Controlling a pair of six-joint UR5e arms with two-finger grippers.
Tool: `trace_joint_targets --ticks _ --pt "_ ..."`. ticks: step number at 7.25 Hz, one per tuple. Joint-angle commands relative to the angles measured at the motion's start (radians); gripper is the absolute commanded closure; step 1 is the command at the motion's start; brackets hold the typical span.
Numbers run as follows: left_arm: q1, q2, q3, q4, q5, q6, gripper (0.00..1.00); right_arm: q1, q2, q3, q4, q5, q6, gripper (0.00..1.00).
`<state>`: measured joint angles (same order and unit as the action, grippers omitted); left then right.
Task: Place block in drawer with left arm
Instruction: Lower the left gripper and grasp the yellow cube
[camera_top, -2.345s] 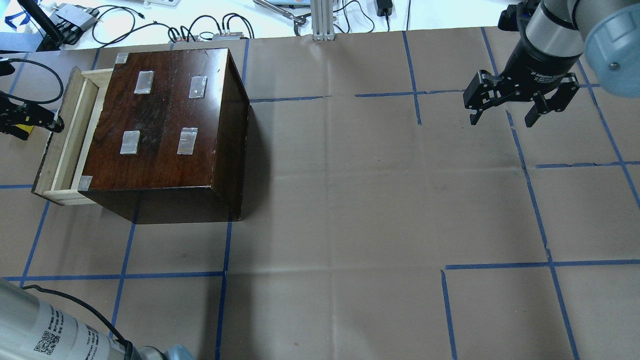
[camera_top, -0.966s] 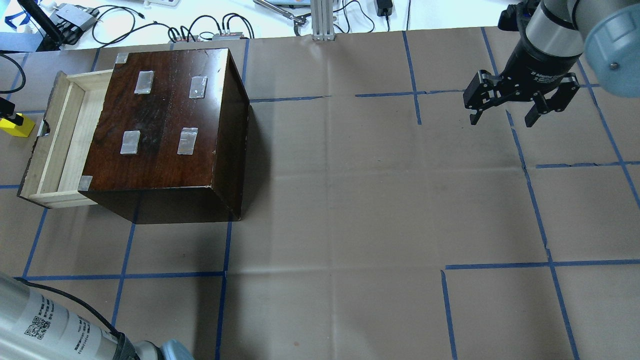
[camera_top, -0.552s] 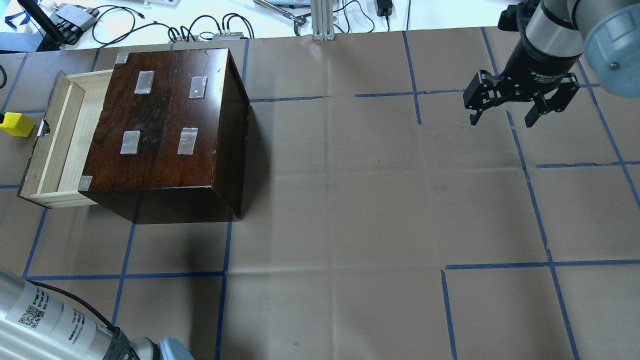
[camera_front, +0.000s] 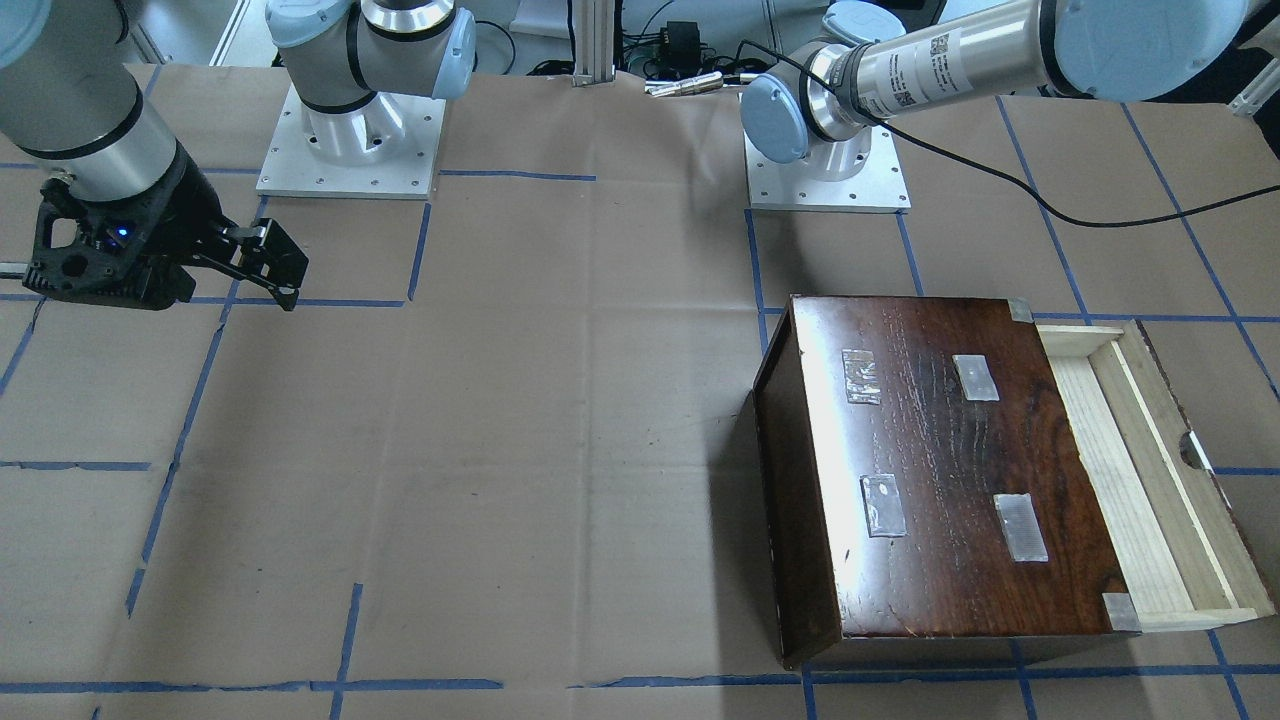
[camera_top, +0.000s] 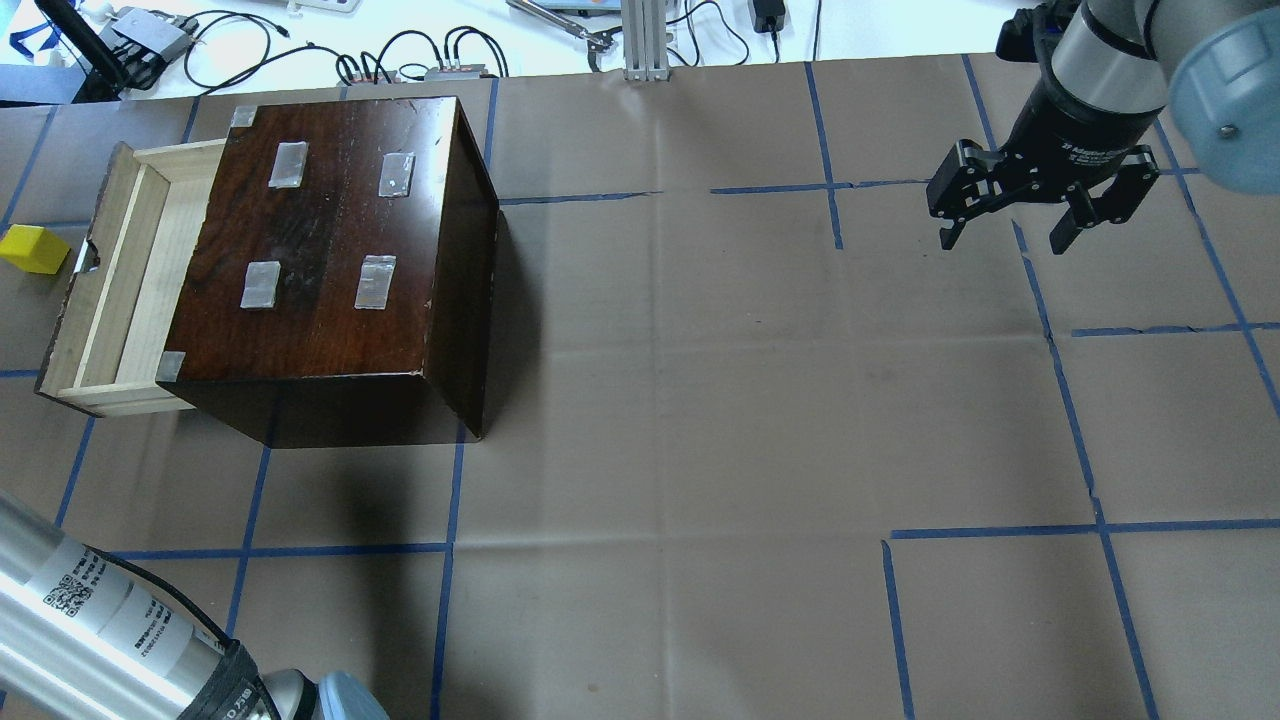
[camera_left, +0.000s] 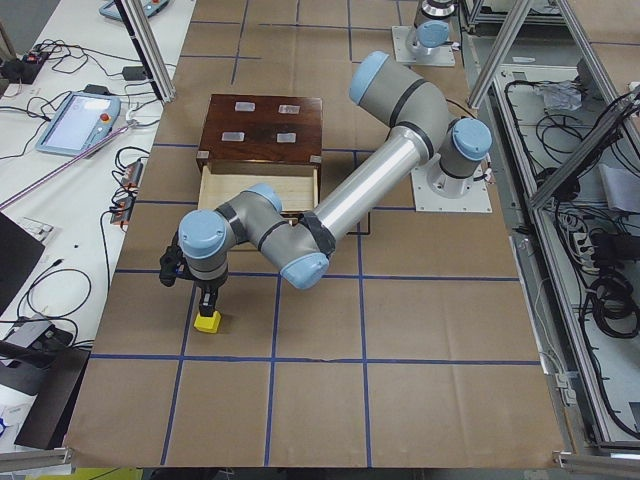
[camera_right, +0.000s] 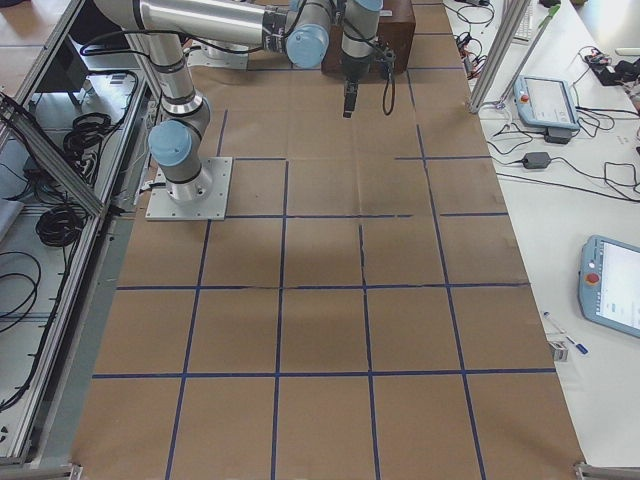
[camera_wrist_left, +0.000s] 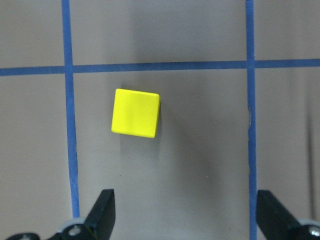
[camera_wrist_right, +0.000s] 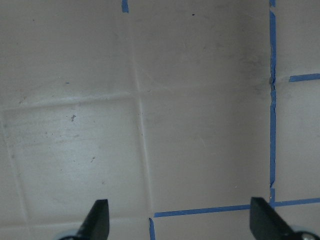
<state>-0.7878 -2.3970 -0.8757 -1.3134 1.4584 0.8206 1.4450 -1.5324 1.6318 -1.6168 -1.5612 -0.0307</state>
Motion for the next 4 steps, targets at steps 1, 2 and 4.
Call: trace_joint_targets --ticks 1,2,4 --pt "-0.001 -0.101 0.117 -0.021 0.000 0.026 0.01 0.000 0.000 0.000 0.002 0.000 0.000 0.00" --pt "-0.002 -0.144 0.159 -0.024 -0.001 0.053 0.01 0.000 0.000 0.000 0.002 0.000 0.000 0.00" --pt "-0.007 -0.203 0.201 -0.035 0.002 0.055 0.01 0.000 0.000 0.000 0.000 0.000 0.000 0.00"
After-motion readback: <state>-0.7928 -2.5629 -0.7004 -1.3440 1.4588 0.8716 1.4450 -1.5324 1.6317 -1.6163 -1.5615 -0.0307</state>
